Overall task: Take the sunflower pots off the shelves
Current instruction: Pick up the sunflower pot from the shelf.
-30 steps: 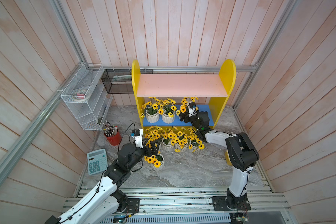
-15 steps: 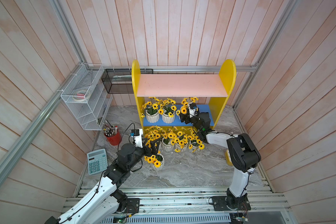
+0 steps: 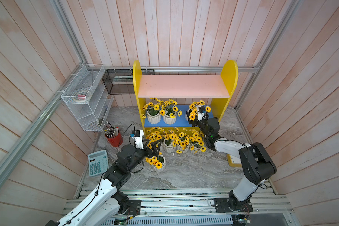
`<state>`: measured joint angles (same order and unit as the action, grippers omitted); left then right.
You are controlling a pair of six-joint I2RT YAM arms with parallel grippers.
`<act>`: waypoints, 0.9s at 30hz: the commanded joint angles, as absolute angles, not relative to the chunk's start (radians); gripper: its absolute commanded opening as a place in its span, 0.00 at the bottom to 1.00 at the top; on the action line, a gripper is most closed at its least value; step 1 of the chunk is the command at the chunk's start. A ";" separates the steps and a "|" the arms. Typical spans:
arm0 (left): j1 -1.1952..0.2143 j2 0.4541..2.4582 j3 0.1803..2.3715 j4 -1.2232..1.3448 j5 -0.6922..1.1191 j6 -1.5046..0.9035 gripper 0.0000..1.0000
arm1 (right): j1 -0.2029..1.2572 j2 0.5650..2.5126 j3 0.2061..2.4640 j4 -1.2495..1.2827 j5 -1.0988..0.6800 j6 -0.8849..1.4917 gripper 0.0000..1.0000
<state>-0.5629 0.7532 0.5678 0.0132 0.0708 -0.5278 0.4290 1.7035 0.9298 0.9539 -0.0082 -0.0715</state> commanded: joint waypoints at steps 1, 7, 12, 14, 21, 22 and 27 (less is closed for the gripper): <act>-0.558 0.738 0.609 -0.004 0.091 -0.543 1.00 | 0.430 1.643 0.931 1.032 0.016 -0.054 0.00; -0.558 0.714 0.612 -0.023 0.081 -0.542 1.00 | 0.430 1.610 0.911 1.007 0.018 -0.047 0.00; -0.558 0.712 0.614 -0.027 0.077 -0.537 1.00 | 0.430 1.597 0.908 0.977 0.021 -0.051 0.00; -0.558 0.714 0.614 -0.024 0.078 -0.535 1.00 | 0.430 1.586 0.902 0.971 0.022 -0.050 0.00; -0.558 0.720 0.619 -0.017 0.083 -0.526 1.00 | 0.477 1.496 0.864 0.912 0.053 -0.080 0.00; -0.558 0.722 0.621 -0.018 0.083 -0.524 1.00 | 0.483 1.484 0.860 0.902 0.057 -0.084 0.00; -0.558 0.724 0.635 -0.022 0.086 -0.512 1.00 | 0.526 1.404 0.829 0.865 0.092 -0.128 0.00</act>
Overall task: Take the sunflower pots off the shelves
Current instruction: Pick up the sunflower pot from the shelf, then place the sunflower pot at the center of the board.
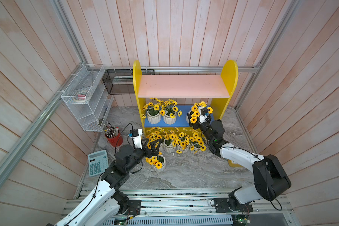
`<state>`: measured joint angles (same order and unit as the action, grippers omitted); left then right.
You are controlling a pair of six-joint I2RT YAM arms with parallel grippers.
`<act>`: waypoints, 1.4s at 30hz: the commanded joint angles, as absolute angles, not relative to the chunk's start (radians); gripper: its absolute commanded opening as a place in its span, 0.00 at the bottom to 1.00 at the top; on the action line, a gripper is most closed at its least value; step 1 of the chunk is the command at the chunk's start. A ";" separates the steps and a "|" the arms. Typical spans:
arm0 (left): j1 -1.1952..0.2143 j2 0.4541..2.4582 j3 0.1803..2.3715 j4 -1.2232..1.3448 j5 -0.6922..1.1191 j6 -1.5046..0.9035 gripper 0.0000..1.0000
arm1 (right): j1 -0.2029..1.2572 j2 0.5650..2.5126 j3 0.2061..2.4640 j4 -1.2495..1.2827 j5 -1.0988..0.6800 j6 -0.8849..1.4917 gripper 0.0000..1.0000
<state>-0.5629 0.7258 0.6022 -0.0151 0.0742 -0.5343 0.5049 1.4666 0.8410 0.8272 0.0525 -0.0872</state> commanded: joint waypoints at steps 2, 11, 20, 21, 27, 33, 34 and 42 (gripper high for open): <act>-0.558 0.724 0.638 -0.026 0.085 -0.511 1.00 | 0.548 1.372 0.820 0.835 0.111 -0.148 0.00; -0.558 0.690 0.625 -0.069 0.039 -0.513 1.00 | 0.756 1.138 0.671 0.739 0.252 -0.165 0.00; -0.558 0.592 0.512 -0.152 -0.127 -0.585 1.00 | 1.098 1.021 0.466 0.738 0.405 -0.077 0.00; -0.558 0.580 0.503 -0.150 -0.136 -0.590 1.00 | 1.123 1.043 0.459 0.746 0.411 -0.060 0.00; -0.557 0.582 0.500 -0.149 -0.141 -0.614 1.00 | 1.171 1.207 0.431 0.818 0.418 0.004 0.00; -0.558 0.579 0.510 -0.164 -0.133 -0.621 1.00 | 1.175 1.359 0.415 0.888 0.380 0.071 0.00; -0.558 0.574 0.509 -0.167 -0.136 -0.624 1.00 | 1.175 1.385 0.414 0.902 0.376 0.076 0.00; -0.558 0.547 0.515 -0.194 -0.141 -0.630 1.00 | 1.165 1.579 0.407 1.103 0.427 0.068 0.00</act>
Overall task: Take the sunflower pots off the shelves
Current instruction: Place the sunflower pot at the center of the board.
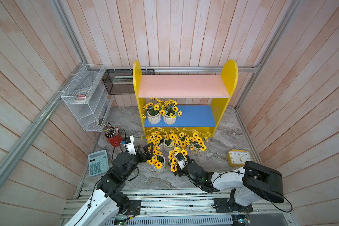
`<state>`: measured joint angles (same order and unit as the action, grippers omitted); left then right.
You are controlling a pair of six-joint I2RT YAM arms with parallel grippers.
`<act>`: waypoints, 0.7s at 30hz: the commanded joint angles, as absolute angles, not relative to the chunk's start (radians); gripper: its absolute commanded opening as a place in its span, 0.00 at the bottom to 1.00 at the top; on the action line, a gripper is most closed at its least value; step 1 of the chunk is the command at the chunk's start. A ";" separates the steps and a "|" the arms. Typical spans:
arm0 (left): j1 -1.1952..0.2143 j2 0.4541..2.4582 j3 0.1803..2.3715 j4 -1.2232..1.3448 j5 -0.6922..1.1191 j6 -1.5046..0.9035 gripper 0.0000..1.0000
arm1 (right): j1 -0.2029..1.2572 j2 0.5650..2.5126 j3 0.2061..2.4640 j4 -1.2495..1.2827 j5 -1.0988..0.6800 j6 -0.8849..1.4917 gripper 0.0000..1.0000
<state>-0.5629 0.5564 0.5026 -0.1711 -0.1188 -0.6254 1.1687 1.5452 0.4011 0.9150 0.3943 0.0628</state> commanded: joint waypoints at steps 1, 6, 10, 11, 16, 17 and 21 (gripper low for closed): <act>-0.558 0.547 0.520 -0.197 -0.140 -0.628 1.00 | 1.162 1.602 0.411 1.126 0.416 0.072 0.00; -0.558 0.550 0.533 -0.204 -0.143 -0.617 1.00 | 1.142 1.707 0.432 1.220 0.405 0.079 0.00; -0.558 0.552 0.540 -0.212 -0.143 -0.603 1.00 | 1.122 1.757 0.441 1.268 0.377 0.097 0.00; -0.558 0.554 0.540 -0.211 -0.146 -0.602 1.00 | 1.120 1.773 0.452 1.272 0.377 0.095 0.00; -0.558 0.561 0.538 -0.195 -0.152 -0.598 1.00 | 1.119 1.815 0.496 1.268 0.343 0.103 0.00; -0.558 0.565 0.538 -0.191 -0.151 -0.597 1.00 | 1.120 1.823 0.504 1.265 0.338 0.104 0.00; -0.558 0.579 0.548 -0.192 -0.147 -0.592 1.00 | 1.119 1.814 0.509 1.229 0.358 0.105 0.00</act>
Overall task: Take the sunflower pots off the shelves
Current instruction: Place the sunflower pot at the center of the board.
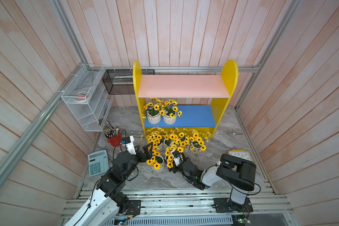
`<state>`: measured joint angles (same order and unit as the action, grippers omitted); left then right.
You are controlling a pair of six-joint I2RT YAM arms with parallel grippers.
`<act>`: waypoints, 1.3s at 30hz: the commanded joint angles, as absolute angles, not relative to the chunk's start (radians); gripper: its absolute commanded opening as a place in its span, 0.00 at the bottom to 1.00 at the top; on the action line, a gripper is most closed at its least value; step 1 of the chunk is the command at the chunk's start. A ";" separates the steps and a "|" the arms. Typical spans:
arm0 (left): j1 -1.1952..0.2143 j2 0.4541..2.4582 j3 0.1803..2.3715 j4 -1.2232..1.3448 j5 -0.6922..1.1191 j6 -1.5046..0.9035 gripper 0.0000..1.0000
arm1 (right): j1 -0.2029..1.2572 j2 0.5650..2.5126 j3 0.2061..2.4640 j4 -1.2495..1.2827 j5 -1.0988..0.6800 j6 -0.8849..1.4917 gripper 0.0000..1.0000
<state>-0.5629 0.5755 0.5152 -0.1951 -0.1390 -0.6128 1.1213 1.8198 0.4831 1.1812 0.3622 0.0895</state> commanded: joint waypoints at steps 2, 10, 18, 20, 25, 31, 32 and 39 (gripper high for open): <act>-0.558 0.581 0.548 -0.193 -0.144 -0.589 1.00 | 1.118 1.800 0.501 1.207 0.354 0.103 0.25; -0.558 0.581 0.548 -0.189 -0.153 -0.593 1.00 | 1.117 1.738 0.505 1.068 0.311 0.130 0.97; -0.558 0.585 0.559 -0.190 -0.148 -0.594 1.00 | 1.117 1.687 0.496 1.002 0.276 0.143 0.98; -0.557 0.583 0.562 -0.190 -0.138 -0.591 1.00 | 1.118 1.658 0.506 0.936 0.275 0.144 0.98; -0.558 0.584 0.570 -0.189 -0.129 -0.585 1.00 | 1.121 1.585 0.539 0.726 0.225 0.131 0.98; -0.558 0.589 0.582 -0.182 -0.136 -0.574 1.00 | 1.126 1.480 0.542 0.487 0.275 0.094 0.98; -0.558 0.589 0.581 -0.179 -0.134 -0.571 1.00 | 1.128 1.454 0.530 0.474 0.276 0.096 0.98; -0.558 0.619 0.621 -0.192 -0.122 -0.521 1.00 | 1.146 1.246 0.503 0.355 0.272 0.118 0.98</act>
<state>-0.5629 0.6106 0.5743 -0.1951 -0.1356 -0.5674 1.1370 1.3167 0.5163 0.4431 0.2638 0.1074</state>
